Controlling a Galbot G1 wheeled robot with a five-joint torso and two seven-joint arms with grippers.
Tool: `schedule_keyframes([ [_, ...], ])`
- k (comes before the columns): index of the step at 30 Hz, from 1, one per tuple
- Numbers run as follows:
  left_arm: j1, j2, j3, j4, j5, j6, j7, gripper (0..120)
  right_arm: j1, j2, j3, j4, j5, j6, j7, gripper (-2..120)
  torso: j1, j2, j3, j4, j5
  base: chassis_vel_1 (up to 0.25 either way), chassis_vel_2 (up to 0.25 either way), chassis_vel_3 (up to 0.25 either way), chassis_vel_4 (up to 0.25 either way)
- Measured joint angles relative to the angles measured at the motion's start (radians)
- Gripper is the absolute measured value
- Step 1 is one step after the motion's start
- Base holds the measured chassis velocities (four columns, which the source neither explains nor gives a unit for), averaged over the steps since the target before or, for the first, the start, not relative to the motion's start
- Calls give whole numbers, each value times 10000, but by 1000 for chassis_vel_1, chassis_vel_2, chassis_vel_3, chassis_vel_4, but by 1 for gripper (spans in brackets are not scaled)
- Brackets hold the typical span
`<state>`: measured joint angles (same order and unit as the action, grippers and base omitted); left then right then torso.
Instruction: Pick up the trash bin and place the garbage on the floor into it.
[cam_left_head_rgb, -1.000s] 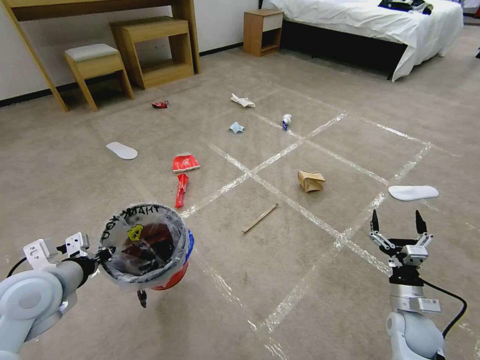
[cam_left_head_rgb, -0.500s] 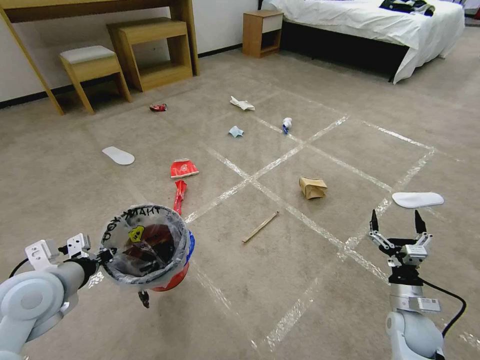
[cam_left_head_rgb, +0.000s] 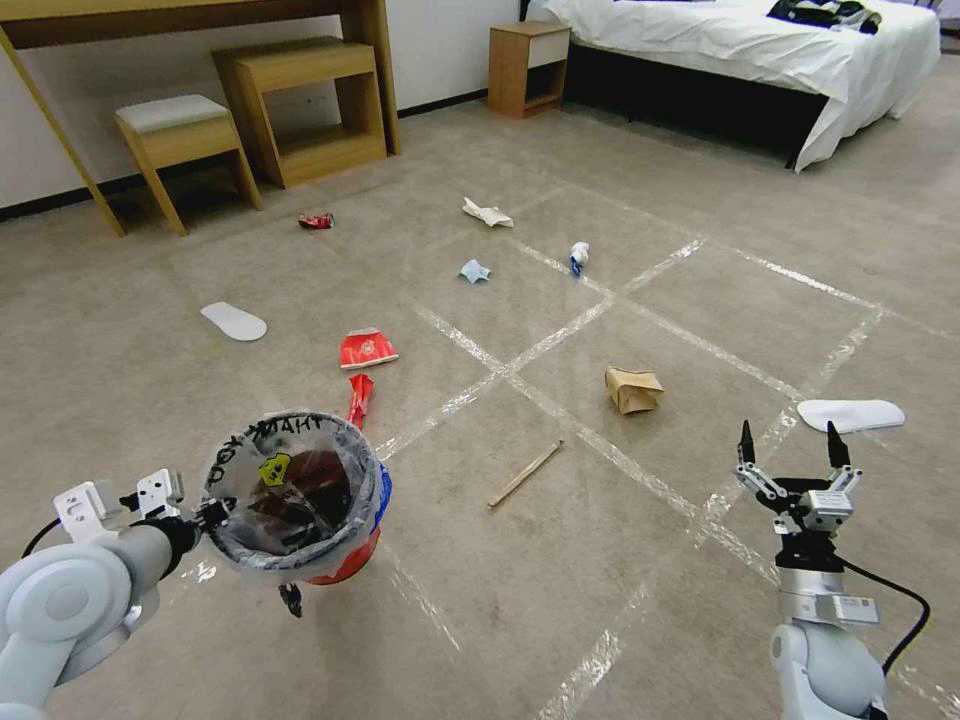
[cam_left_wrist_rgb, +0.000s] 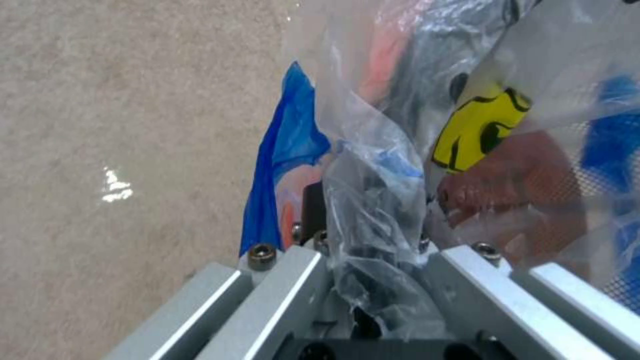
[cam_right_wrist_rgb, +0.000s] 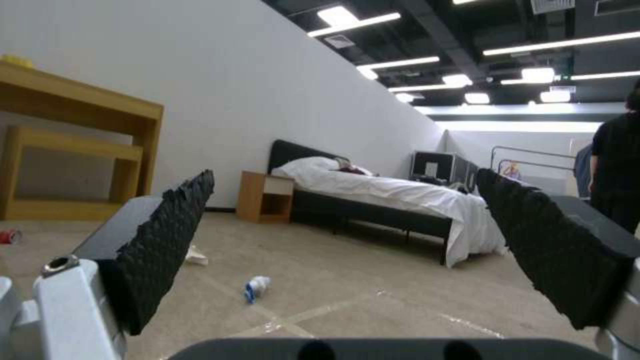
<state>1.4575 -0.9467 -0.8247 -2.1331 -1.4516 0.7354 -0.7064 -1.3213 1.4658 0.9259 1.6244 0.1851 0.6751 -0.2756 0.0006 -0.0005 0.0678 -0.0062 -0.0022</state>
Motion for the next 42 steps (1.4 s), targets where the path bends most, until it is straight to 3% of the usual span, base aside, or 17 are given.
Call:
schedule_keyframes([
  [42,62,-71,11,-106,-95,0,-57,0,-70,18,-3,129,-9,17,-38,100,-2,0,0,1,0,-84,85,83,-82],
])
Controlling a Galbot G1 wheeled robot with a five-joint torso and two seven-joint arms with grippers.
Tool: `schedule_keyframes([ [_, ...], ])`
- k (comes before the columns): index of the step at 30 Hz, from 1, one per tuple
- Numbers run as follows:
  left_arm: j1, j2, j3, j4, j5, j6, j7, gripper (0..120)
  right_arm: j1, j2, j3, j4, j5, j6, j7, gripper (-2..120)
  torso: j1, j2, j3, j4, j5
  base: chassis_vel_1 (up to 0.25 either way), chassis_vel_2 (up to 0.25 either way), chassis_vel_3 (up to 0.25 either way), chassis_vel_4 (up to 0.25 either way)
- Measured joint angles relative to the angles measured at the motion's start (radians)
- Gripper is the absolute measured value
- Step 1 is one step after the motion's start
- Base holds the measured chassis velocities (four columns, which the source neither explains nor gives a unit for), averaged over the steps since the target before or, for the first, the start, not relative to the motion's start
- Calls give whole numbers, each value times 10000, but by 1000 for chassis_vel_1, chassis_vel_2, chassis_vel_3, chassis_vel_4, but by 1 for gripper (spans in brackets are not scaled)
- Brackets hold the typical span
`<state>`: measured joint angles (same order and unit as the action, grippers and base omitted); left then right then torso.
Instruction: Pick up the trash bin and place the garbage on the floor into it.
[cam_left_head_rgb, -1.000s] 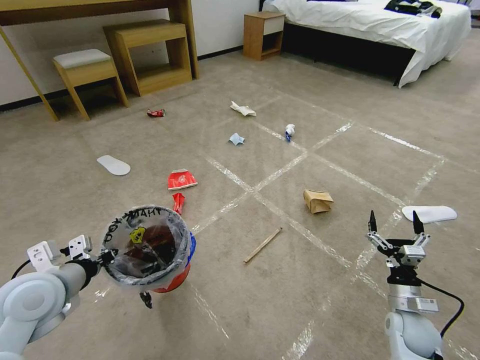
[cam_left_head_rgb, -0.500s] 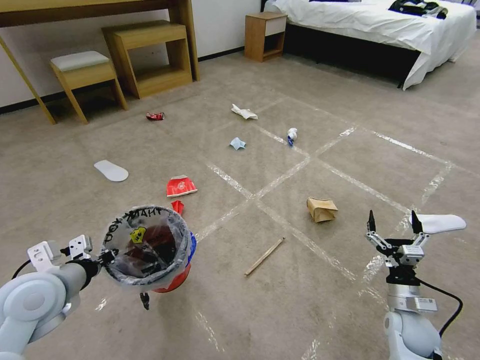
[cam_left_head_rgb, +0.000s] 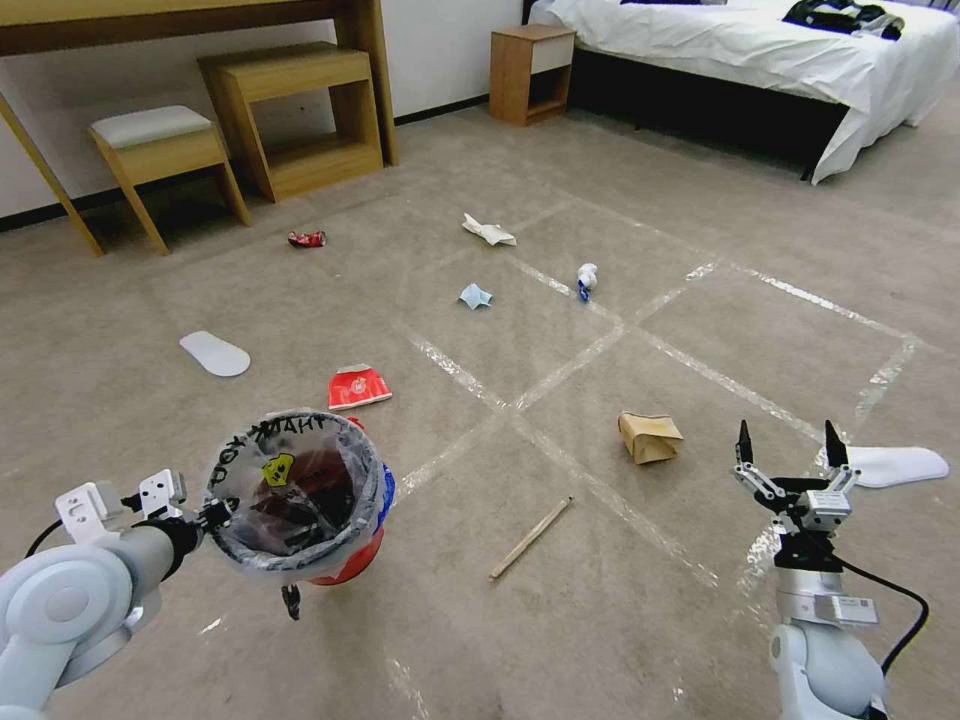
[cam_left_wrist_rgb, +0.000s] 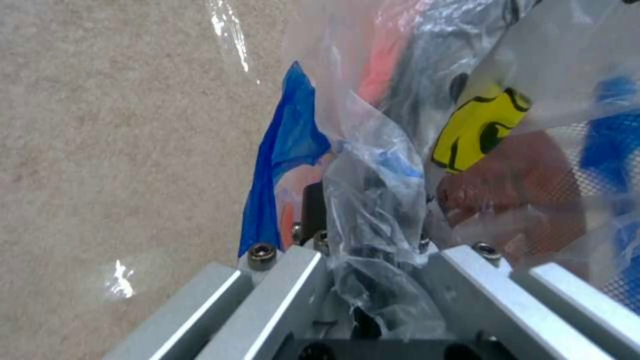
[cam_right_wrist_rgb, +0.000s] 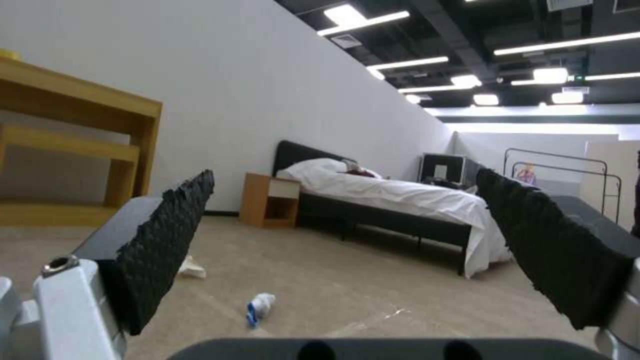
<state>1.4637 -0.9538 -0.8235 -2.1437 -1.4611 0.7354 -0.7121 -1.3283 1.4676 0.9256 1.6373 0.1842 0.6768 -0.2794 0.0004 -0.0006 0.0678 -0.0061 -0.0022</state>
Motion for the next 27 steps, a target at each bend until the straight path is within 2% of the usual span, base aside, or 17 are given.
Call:
schedule_keyframes([
  [27,24,-76,35,-21,9,0,-38,0,-57,-1,20,-1,47,47,-65,100,0,0,0,0,0,-98,101,96,-98],
])
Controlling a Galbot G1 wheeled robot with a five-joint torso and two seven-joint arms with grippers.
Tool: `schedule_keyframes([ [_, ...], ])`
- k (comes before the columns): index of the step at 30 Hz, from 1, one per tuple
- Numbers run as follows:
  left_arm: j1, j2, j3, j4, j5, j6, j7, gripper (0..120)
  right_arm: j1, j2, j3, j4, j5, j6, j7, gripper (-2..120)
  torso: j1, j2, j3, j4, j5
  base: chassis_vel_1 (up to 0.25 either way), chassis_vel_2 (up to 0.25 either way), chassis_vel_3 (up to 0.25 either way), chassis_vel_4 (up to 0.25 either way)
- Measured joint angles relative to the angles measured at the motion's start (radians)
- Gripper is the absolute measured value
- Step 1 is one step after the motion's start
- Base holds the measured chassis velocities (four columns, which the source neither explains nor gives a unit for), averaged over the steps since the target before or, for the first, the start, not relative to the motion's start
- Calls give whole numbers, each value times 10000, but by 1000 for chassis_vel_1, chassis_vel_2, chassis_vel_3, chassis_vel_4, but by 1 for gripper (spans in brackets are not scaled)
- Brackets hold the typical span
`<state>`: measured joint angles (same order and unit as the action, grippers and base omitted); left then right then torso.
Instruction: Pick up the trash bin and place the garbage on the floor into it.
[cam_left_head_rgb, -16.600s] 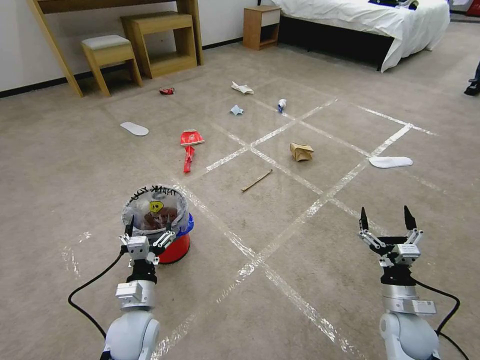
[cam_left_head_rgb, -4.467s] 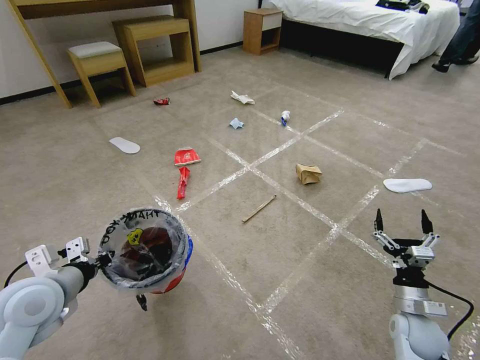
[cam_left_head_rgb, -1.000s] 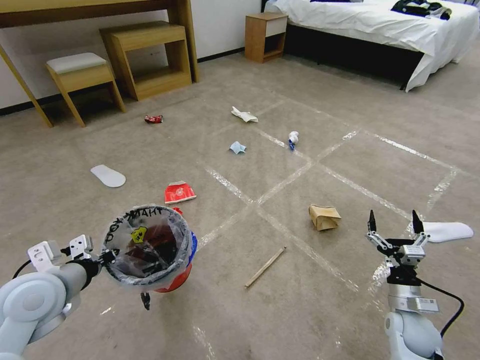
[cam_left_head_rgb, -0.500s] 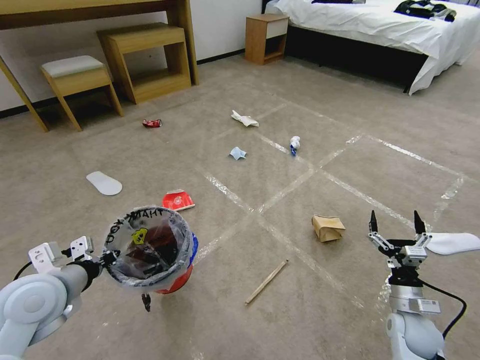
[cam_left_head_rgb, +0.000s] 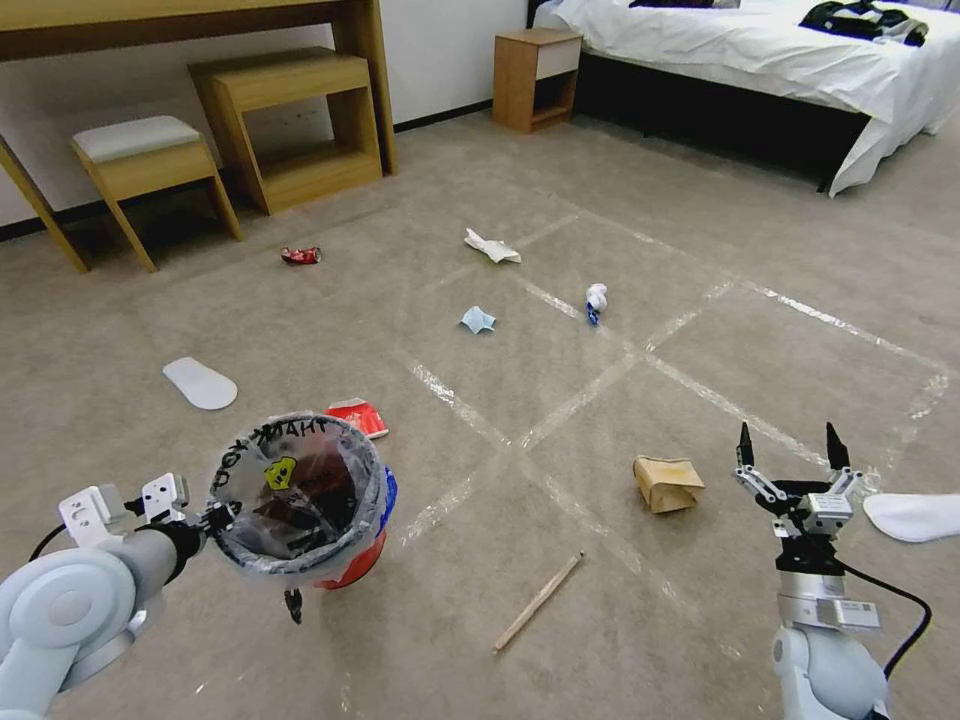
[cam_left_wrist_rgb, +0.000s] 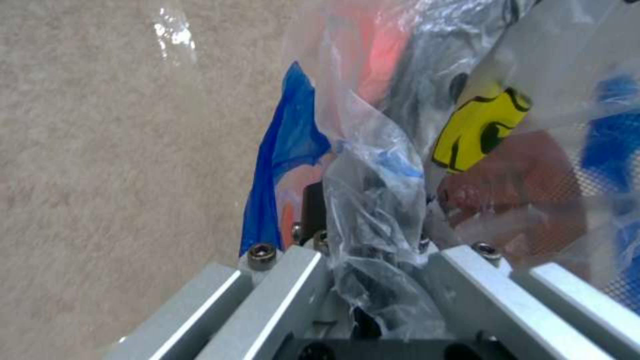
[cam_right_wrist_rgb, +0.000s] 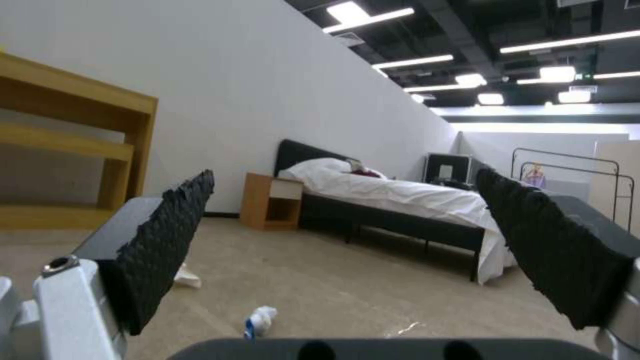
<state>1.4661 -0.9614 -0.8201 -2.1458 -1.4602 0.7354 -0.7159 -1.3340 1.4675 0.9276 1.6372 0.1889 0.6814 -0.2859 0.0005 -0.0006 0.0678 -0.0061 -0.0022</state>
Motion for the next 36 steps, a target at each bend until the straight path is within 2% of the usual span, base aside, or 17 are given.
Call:
schedule_keyframes([
  [13,23,-23,-40,-11,-14,0,-6,0,3,21,-53,-56,-2,161,-2,100,2,0,1,0,-1,-85,88,86,-89],
  [23,29,-17,-59,-55,-31,0,-7,0,-23,-279,-89,107,-236,63,263,100,1,0,-1,-1,0,0,0,0,0],
  [25,62,-23,-35,-89,-28,0,-17,0,-234,-747,-206,179,-334,35,-70,100,1,0,0,0,2,0,0,0,0],
  [27,107,-18,-33,-125,-29,0,-18,0,-625,-1524,-371,198,-240,51,-1109,100,1,0,0,-1,0,0,0,0,0],
  [28,107,-18,-33,-125,-29,0,-18,0,-625,-1524,-371,198,-240,51,-1109,100,1,0,0,-1,0,0,0,0,0],
  [30,129,-8,-58,-131,-25,0,-16,0,-942,-2767,-475,61,-171,293,-2429,100,1,0,0,-1,6,0,0,0,0],
  [31,136,-7,-60,-131,-21,0,-13,0,-1068,-3273,-503,48,-199,345,-2762,100,1,0,-1,-3,8,0,0,0,0],
  [32,136,-7,-60,-131,-21,0,-13,0,-1068,-3273,-503,48,-199,345,-2762,100,1,0,-1,-3,8,0,0,0,0],
  [34,135,-73,-41,-141,29,0,0,0,-1510,-4681,-605,127,-316,490,-3504,100,1,1,0,0,-9,0,0,0,0],
  [36,124,-109,-10,-144,45,0,4,0,-1636,-4956,-647,178,-361,509,-3656,100,1,0,-1,0,-1,0,0,0,0],
])
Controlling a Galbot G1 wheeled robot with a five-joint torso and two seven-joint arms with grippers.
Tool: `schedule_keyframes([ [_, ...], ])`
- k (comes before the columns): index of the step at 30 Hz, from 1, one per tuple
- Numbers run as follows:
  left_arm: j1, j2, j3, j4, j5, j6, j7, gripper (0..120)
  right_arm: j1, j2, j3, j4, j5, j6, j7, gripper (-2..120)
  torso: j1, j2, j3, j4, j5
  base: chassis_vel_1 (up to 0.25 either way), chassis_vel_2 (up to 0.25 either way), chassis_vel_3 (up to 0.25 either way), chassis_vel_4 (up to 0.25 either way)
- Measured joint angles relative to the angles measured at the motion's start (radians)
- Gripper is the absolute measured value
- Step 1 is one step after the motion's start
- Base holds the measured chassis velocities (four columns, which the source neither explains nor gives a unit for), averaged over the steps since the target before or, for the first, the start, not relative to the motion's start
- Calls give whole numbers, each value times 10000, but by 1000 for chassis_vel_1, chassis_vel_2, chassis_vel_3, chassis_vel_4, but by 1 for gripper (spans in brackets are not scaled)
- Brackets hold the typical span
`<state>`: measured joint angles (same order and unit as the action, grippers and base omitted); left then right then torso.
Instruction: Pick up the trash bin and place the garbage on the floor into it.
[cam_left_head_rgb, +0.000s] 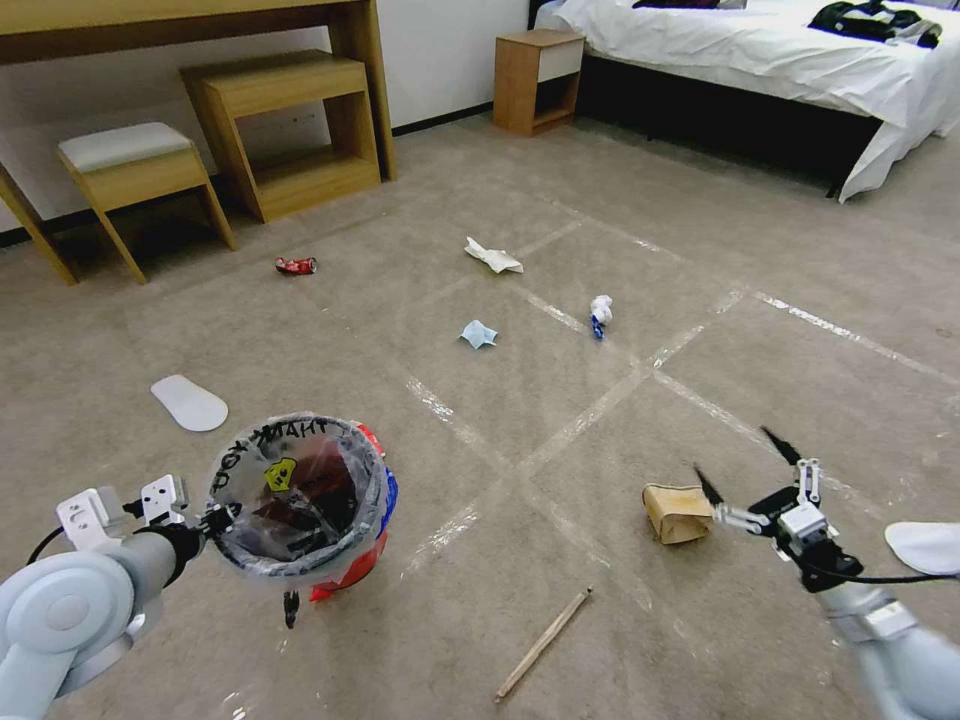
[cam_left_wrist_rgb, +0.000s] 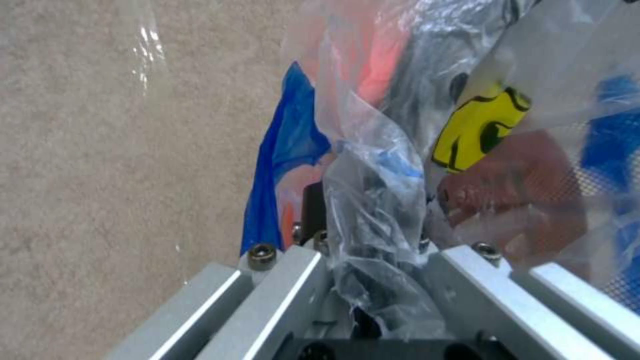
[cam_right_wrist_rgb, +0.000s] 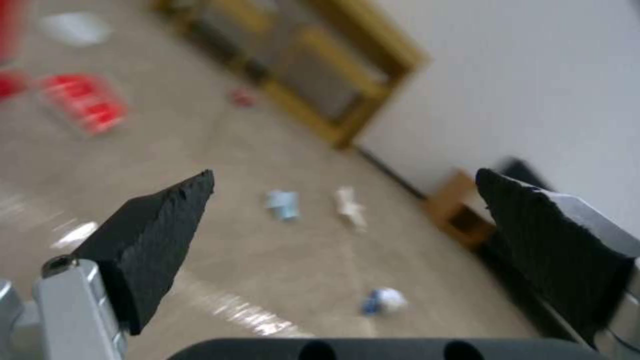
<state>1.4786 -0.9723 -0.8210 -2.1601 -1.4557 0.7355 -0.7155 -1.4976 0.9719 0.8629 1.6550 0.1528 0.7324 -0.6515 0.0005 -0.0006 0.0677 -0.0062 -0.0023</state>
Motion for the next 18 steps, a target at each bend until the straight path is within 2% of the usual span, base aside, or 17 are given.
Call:
schedule_keyframes([
  [3,-81,-56,174,0,50,0,15,0,-458,-832,-189,206,-277,187,-542,100,0,1,0,0,1,0,0,0,0],
  [8,-116,-54,223,30,79,0,29,0,-622,-1353,-362,368,-591,233,-877,100,0,1,0,-1,4,0,0,0,0],
  [11,-98,-72,224,58,107,0,42,0,-433,-2001,-692,267,-903,288,-1057,100,0,0,0,0,5,0,0,0,0],
  [13,-89,-93,224,57,112,0,51,0,-355,-2177,-764,223,-978,305,-1100,100,1,0,0,0,4,0,0,0,0],
  [15,-68,-215,224,58,185,0,71,0,-63,-2847,-1083,55,-1150,331,-1175,100,0,1,1,1,0,0,0,0,0],
  [18,-76,-360,250,59,278,0,74,0,119,-3291,-1394,-60,-1160,330,-1180,100,0,0,0,1,2,0,0,0,0],
])
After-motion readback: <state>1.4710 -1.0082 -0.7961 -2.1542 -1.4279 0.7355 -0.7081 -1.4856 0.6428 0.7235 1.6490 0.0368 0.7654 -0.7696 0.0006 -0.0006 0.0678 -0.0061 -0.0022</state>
